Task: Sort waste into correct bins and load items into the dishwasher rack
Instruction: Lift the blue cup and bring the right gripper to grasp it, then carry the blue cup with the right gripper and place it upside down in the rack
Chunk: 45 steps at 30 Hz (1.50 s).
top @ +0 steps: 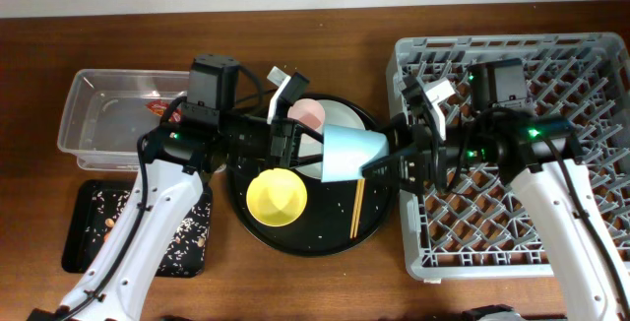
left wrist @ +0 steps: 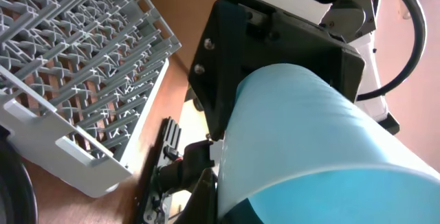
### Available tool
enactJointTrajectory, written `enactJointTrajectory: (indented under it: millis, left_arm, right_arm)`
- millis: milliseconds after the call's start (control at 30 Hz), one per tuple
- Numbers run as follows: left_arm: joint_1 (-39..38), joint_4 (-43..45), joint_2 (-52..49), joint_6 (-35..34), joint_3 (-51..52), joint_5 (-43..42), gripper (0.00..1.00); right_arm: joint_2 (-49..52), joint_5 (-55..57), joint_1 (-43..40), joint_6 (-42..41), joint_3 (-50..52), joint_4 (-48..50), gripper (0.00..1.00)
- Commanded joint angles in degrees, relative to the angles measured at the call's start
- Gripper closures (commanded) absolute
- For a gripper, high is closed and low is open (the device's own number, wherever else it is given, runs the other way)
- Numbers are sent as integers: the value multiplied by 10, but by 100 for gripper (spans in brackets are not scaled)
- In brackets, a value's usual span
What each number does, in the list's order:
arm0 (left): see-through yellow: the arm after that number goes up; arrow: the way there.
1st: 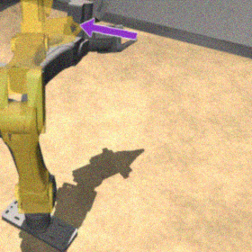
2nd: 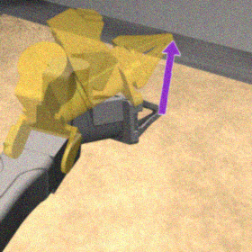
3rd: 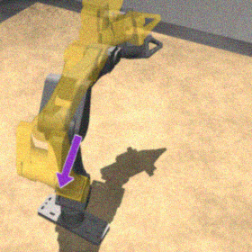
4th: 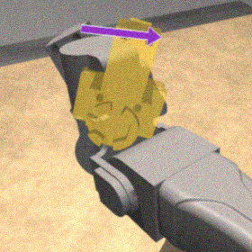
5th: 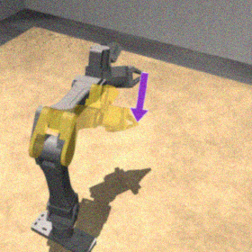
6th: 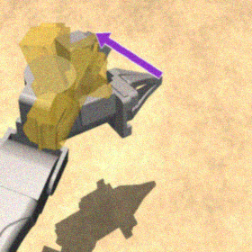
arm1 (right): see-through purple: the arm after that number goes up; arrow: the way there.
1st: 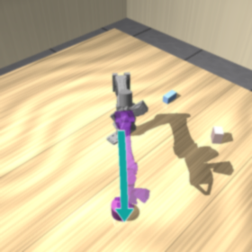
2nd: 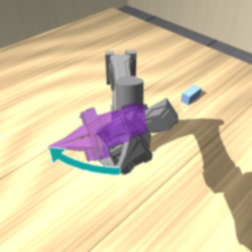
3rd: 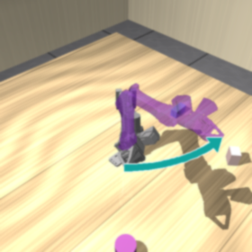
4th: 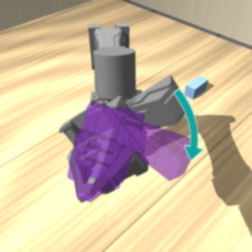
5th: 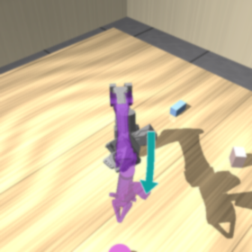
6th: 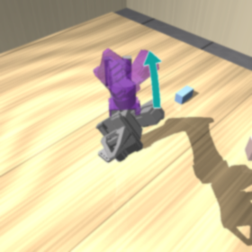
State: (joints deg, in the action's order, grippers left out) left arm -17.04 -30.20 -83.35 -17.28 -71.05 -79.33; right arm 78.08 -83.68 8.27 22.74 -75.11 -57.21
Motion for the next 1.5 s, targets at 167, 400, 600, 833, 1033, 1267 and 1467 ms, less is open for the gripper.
enactJointTrajectory:
  millis: [167, 400, 600, 833, 1033, 1267, 1467]
  left_arm:
    - [-2, 1, -1, 11, -3, 17, 99]
    - [-2, -5, -1, 11, -3, 65, 73]
    - [43, -3, -1, 11, -3, 108, 68]
    - [99, -5, -1, 11, -3, 122, 66]
    - [101, -78, -1, 11, -3, 229, 60]
    - [90, -171, -1, 11, -3, 360, 65]
    - [30, -183, -1, 11, -3, 442, 66]
  right_arm:
    - [1, -29, 15, 10, -10, 35, 45]
    - [1, -28, 14, 8, -10, 67, 51]
    - [1, 91, 14, -38, -10, 65, 52]
    - [1, 260, 14, -102, -10, 42, 54]
    - [-3, 470, -1, -122, -10, -53, 55]
    - [-3, 622, -88, -192, -14, -122, 60]
    - [-3, 737, -102, -223, -14, -154, 61]
